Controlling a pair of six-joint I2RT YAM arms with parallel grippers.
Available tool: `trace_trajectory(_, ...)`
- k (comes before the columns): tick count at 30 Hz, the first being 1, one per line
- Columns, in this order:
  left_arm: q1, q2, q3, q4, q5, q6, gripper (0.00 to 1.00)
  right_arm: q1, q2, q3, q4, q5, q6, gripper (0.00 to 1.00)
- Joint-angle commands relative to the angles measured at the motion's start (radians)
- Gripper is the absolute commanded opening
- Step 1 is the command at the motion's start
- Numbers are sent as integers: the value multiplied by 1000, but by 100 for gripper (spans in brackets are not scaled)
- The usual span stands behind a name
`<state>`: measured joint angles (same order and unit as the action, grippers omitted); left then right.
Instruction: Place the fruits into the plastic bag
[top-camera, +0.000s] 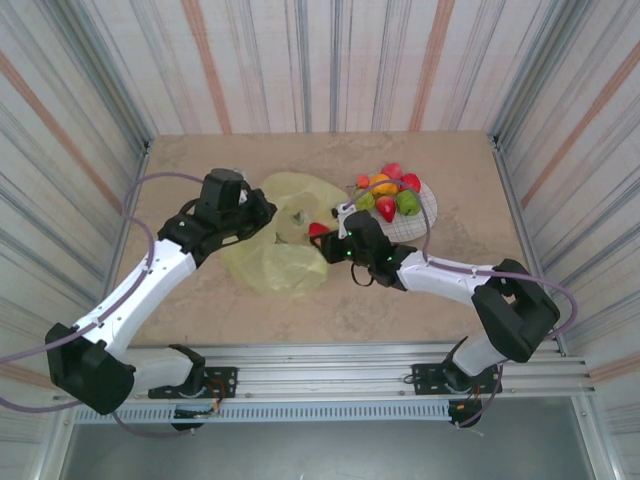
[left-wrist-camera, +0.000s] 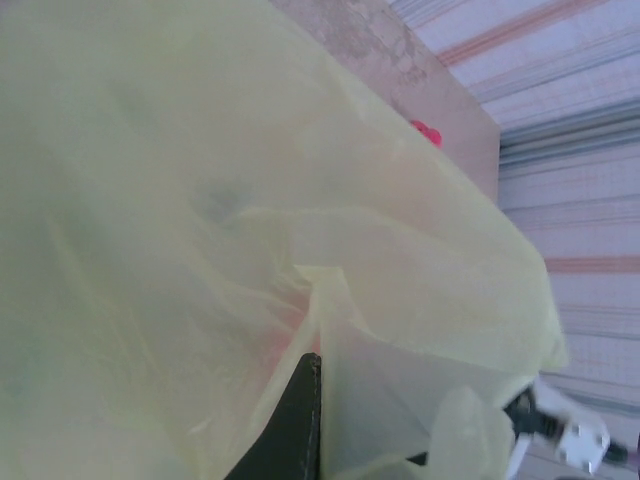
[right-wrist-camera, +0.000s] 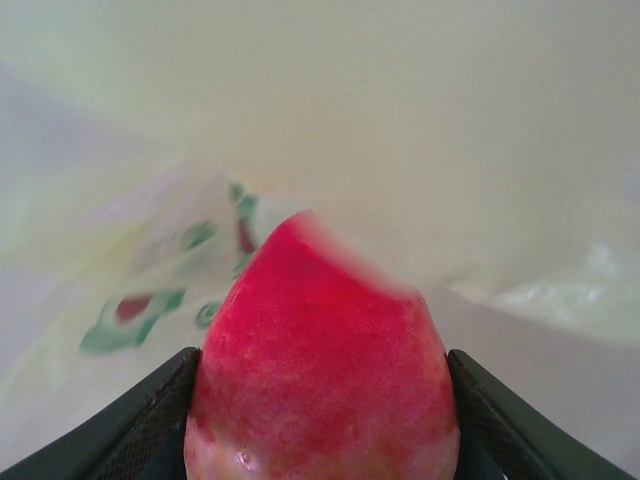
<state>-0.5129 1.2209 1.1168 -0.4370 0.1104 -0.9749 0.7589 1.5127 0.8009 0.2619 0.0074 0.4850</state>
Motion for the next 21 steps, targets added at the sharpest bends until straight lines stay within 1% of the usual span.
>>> trace_trajectory(1,-43,-14,-24,57,-10,-40,1,-15,1,14,10,24,-31,48)
trace_trajectory(3,-56,-7,-35,76,-22,-57,1,-25,-14,-15,34,-24,-53,48)
trace_trajectory(6,-59,8,-44,101,-23,-82,1,-48,-29,-53,76,-161,-95,48)
trace_trajectory(10,-72,26,-48,122,-29,-96,1,-53,-24,-53,82,-300,-161,48)
trace_trajectory(13,-85,34,-53,130,-30,-104,1,-52,0,-37,106,-372,-183,47)
trace_trajectory(17,-99,44,-57,145,-24,-114,1,-42,66,7,140,-417,-177,47)
trace_trajectory(21,-107,49,-51,162,-5,-117,1,-12,137,72,155,-361,-113,48)
